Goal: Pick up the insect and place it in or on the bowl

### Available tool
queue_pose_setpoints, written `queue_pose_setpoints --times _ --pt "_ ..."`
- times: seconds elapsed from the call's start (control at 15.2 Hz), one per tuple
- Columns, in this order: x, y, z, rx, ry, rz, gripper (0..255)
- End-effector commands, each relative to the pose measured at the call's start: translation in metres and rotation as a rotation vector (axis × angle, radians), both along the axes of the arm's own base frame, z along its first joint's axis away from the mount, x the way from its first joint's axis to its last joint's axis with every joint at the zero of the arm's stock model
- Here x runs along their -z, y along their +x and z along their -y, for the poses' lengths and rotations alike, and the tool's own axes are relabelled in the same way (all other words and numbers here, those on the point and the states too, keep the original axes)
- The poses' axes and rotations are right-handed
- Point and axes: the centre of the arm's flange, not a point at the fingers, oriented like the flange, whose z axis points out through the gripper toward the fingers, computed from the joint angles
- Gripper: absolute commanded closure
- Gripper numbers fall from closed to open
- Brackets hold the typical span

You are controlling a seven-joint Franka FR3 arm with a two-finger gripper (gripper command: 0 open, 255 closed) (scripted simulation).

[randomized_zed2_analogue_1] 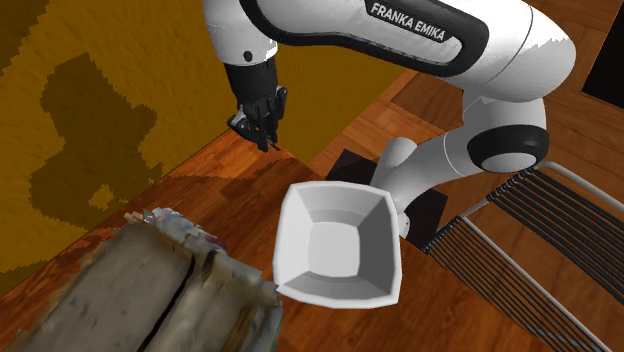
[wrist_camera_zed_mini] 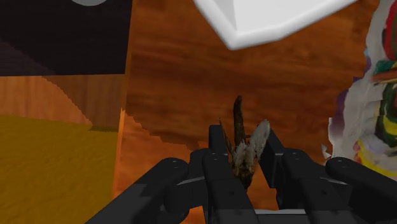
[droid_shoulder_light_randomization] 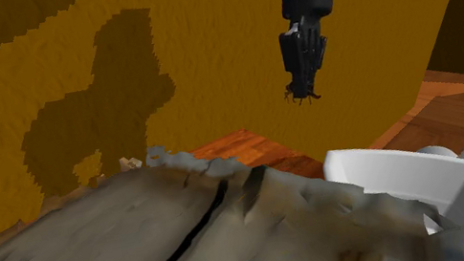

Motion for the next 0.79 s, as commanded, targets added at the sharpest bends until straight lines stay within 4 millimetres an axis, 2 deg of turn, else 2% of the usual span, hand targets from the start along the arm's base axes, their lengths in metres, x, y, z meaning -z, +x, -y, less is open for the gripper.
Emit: queue_pose_setpoints --times 0.0,0.73 --pt "-0.009 0.000 0.000 0.000 0.000 0.000 255" --pt "-0.013 -0.138 -0.046 0.000 0.000 0.000 255"
